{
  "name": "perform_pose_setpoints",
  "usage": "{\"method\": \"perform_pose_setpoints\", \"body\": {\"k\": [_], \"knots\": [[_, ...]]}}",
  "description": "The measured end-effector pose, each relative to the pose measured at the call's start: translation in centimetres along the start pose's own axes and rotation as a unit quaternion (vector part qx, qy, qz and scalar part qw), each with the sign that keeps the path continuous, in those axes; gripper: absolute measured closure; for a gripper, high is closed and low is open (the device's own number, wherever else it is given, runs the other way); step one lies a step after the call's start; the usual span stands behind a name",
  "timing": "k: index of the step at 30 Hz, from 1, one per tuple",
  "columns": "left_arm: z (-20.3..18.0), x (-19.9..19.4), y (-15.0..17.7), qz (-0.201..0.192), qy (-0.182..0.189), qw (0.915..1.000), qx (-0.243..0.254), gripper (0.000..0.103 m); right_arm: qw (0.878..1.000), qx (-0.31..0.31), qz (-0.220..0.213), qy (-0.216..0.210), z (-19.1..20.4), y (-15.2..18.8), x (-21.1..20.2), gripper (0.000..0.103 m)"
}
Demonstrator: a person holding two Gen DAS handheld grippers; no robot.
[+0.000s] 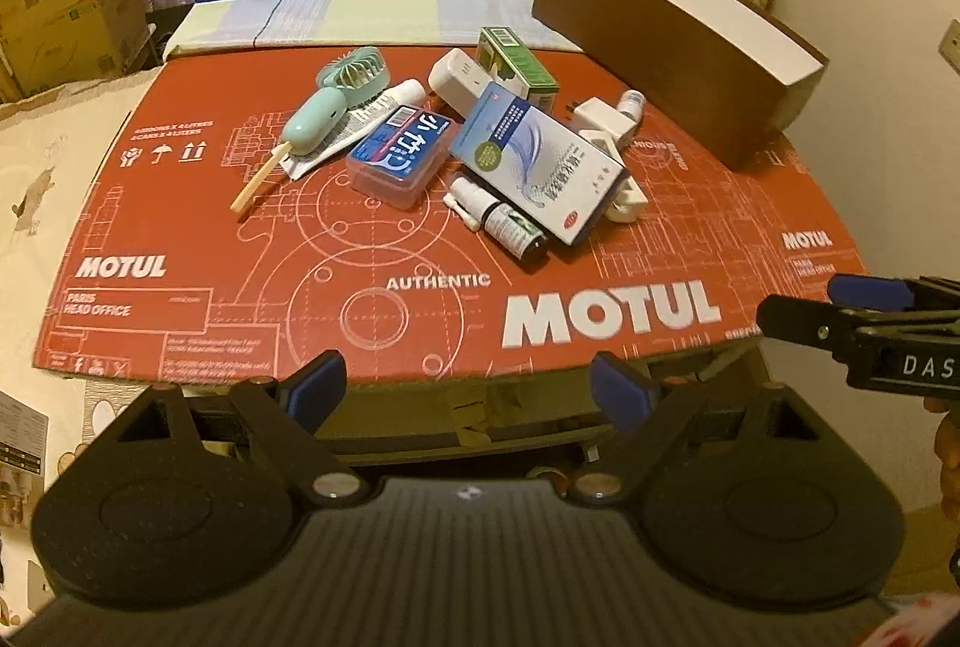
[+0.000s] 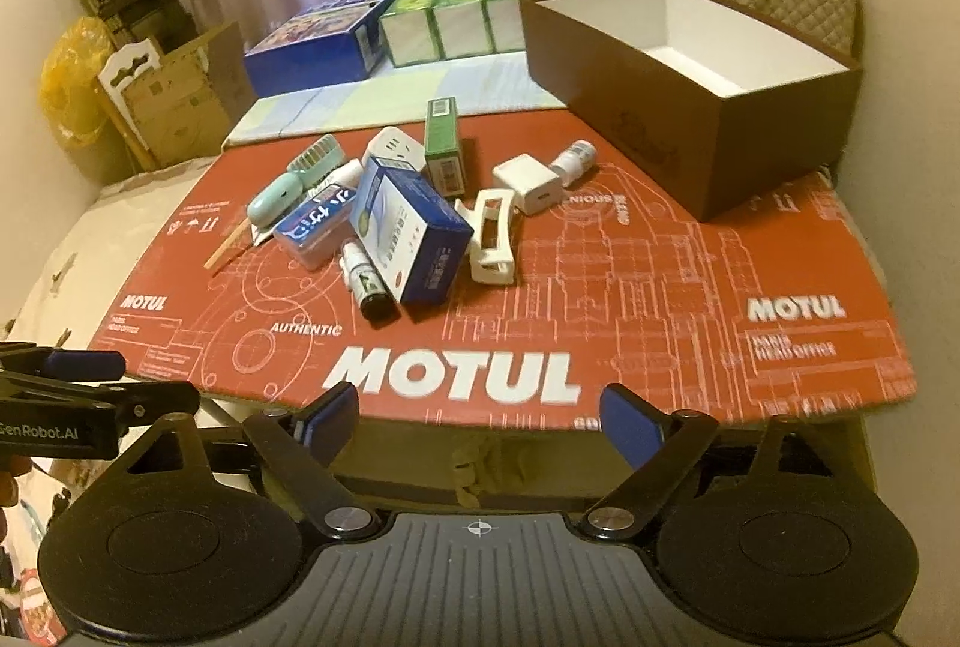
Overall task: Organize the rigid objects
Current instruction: 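Grasp the white spray bottle with the left tool while the right tool grasps the blue medicine box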
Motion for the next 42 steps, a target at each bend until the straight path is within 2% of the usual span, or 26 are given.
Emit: {"method": "perform_pose_setpoints", "body": {"k": [10,13,23,27,31,34,42], "knots": [[-1.3,5.8,-3.2,0.021,-0.018,0.999,-0.036,0.019,0.999,-0.026,0.021,-0.029,-2.9,-4.3,4.9,0.023],[-1.6,7.5,-3.9,0.029,-0.024,0.9982,-0.047,0.028,0.998,-0.035,0.031,-0.036,-3.9,-5.6,6.4,0.023],[-1.5,11.6,-5.7,0.045,-0.054,0.9928,-0.097,0.034,0.994,-0.059,0.059,-0.067,-6.1,-8.6,10.4,0.023],[-1.2,12.8,-6.1,0.047,-0.055,0.9899,-0.122,0.042,0.992,-0.072,0.067,-0.081,-6.4,-9.4,11.6,0.023],[-1.1,13.9,-6.4,0.051,-0.061,0.9875,-0.136,0.058,0.99,-0.08,0.072,-0.09,-6.7,-10.4,12.7,0.023],[-1.2,14.7,-6.6,0.054,-0.064,0.9863,-0.142,0.065,0.989,-0.085,0.074,-0.097,-7.0,-10.8,13.2,0.023],[-1.2,15.7,-6.5,0.059,-0.075,0.9827,-0.159,0.076,0.986,-0.097,0.08,-0.11,-7.5,-11.7,14.3,0.023]]}}
Point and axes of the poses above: each gripper's, at about its wrist camera, not at the fingertips, and x roughly the way its jaws point, z to its left, y to its underside, the point moved 10 cm from there along x, roughly the way its jaws point, and after that the axes turned 2 degrees about -z, right-handed, at the moved point
